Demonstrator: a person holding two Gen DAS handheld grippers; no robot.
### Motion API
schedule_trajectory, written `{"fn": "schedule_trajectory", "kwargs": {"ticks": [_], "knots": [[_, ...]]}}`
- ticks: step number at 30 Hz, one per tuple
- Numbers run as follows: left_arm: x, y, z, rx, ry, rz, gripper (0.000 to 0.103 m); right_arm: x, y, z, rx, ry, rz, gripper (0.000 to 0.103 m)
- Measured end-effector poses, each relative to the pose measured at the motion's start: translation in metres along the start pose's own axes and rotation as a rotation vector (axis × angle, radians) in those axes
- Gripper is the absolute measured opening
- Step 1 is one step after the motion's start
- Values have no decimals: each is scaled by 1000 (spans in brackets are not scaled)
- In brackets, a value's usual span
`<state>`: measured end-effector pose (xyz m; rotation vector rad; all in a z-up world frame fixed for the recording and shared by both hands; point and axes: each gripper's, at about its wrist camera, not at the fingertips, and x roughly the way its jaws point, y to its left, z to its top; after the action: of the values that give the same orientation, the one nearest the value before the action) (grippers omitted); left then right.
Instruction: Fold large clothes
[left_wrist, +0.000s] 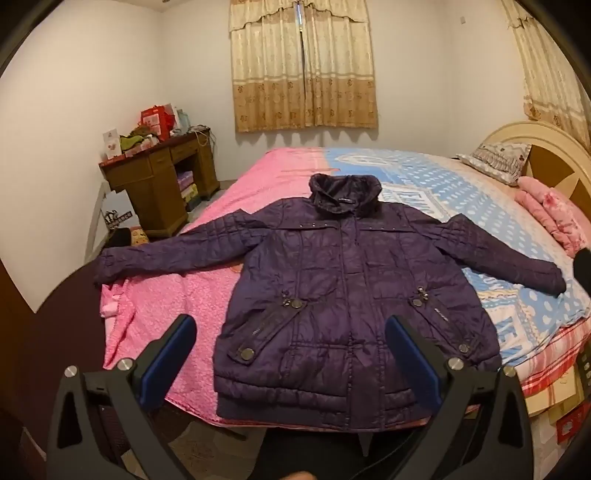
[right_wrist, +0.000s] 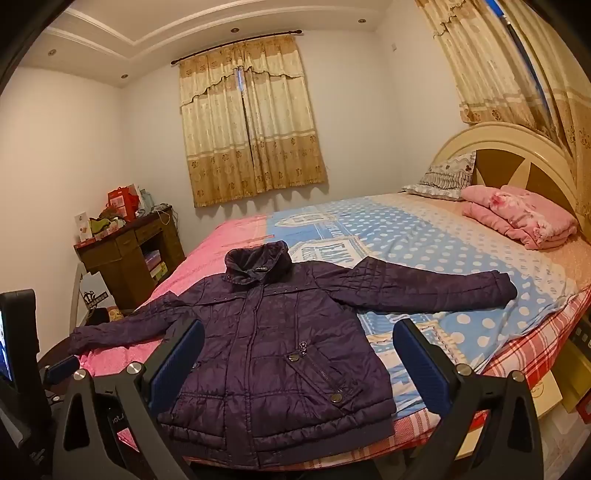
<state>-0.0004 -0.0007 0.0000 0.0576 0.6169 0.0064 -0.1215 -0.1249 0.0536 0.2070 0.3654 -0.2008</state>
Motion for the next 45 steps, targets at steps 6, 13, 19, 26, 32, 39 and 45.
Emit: {"fn": "schedule_trajectory", "kwargs": {"ticks": [6, 13, 19, 26, 32, 39, 45], "knots": [[1, 3, 3, 12, -4, -9, 103, 3, -4, 0, 13, 3, 15, 102], [-4, -3, 2, 30, -23, 8, 103, 2, -7, 2, 6, 2, 12, 102], [-2, -4, 1, 26, -20, 6, 103, 0, -2, 1, 2, -3, 7, 102], [-4, -4, -1, 29, -30, -10, 103, 0, 0, -1, -3, -1, 7, 102], [-4, -6, -1, 33, -25, -11, 103, 0, -2, -2, 1, 4, 12, 102], [-4, -6, -1, 34, -25, -10, 103, 1, -2, -3, 1, 5, 14, 102], [-4, -6, -1, 34, -26, -9, 103, 2, -2, -4, 1, 6, 14, 102]]}}
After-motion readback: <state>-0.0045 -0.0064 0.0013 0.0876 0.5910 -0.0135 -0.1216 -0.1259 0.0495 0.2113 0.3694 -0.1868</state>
